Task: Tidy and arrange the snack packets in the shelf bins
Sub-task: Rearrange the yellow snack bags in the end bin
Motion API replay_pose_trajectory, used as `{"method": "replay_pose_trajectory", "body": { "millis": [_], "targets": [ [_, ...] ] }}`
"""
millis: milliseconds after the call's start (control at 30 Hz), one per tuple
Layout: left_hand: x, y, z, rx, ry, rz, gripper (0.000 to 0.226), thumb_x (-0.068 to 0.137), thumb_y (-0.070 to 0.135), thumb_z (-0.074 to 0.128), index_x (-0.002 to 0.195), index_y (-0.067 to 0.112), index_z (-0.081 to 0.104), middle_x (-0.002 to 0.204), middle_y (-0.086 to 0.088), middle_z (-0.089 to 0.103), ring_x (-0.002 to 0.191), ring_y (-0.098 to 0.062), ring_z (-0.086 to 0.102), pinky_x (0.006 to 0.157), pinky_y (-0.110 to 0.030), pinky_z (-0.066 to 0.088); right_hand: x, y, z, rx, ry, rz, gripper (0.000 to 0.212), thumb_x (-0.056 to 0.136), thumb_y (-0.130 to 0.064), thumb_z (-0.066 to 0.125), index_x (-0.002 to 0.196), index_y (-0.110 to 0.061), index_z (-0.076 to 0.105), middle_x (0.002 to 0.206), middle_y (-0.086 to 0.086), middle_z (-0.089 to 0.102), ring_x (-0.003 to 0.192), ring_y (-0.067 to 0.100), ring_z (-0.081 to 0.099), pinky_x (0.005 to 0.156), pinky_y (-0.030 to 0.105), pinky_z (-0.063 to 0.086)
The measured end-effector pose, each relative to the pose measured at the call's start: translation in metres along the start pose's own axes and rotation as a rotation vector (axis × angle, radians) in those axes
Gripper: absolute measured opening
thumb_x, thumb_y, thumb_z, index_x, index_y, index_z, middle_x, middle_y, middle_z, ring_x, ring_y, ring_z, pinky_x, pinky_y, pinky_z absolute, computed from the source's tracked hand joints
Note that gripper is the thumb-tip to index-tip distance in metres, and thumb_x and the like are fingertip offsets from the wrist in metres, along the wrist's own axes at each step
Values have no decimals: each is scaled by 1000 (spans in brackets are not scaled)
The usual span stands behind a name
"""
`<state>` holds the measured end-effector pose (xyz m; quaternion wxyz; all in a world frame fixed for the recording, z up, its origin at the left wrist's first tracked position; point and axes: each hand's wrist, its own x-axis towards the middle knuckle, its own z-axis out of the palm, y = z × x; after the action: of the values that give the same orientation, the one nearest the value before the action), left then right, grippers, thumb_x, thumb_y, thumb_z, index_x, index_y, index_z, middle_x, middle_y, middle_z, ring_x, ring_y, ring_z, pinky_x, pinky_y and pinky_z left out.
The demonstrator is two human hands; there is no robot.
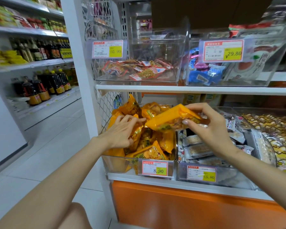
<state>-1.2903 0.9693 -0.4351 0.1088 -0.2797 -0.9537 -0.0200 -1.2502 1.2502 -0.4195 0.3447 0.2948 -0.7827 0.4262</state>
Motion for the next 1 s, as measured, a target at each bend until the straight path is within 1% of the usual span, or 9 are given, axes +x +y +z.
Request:
{"method": "replay_pose_trajectory", "body": {
  "millis": [100,233,433,533,633,733,833,933,1000],
  "targets": [
    [-1,-1,-2,-44,11,4,84,74,19,60,147,25,18,139,0,35,128,-14,21,105,-32,13,-6,3,14,-36,-154,-93,36,80,-34,61,113,-19,59,112,-2,61,105,5,55,85,13,45],
    [-2,-5,0,-75,48,-2,78,73,20,58,143,26,25,136,2,37,127,-14,23,103,-30,14,-6,9,30,-95,-204,-209,32,83,-22,64,114,-14,61,116,0,61,111,18,55,92,29,46],
    [-2,-13,9,-67,63,-37,72,65,34,47,135,28,31,139,2,36,129,-18,26,108,-34,18,1,12,47,-259,-398,-378,29,83,-9,63,112,-14,59,124,2,57,113,19,48,96,27,39],
    [-1,-13,7,-52,62,-9,64,64,33,46,126,25,34,147,3,32,131,-15,24,106,-30,14,1,16,61,-226,-557,-289,30,84,-8,65,112,-16,59,125,0,56,113,19,50,96,34,44],
    [0,-11,4,-55,68,16,64,68,28,53,129,23,36,147,5,31,130,-12,23,101,-25,12,3,20,68,-302,-593,-209,30,84,-8,65,112,-15,58,124,1,55,111,22,51,90,41,48],
    [-1,-10,3,-46,80,14,62,74,21,61,130,20,37,149,7,28,129,-11,23,100,-23,12,7,20,75,-479,-522,-406,24,84,-4,59,105,-16,59,118,5,57,103,20,44,75,34,51],
    [-2,-10,3,-35,92,22,60,73,21,62,129,18,38,153,10,23,129,-11,25,100,-22,13,10,19,85,-586,-518,-547,25,84,-10,39,93,-15,61,112,7,60,98,20,41,71,34,49],
    [-3,-10,4,-53,80,10,62,73,22,62,130,18,38,154,10,21,130,-12,25,100,-23,13,18,23,92,-543,-633,-396,31,82,0,50,103,-14,68,121,8,53,106,23,47,83,38,50],
    [-4,-10,4,-50,77,13,62,74,23,62,131,18,38,154,10,21,130,-13,26,101,-24,13,22,24,94,-433,-748,-248,42,83,4,53,117,-17,66,130,5,47,116,20,47,94,29,43]
  ]
}}
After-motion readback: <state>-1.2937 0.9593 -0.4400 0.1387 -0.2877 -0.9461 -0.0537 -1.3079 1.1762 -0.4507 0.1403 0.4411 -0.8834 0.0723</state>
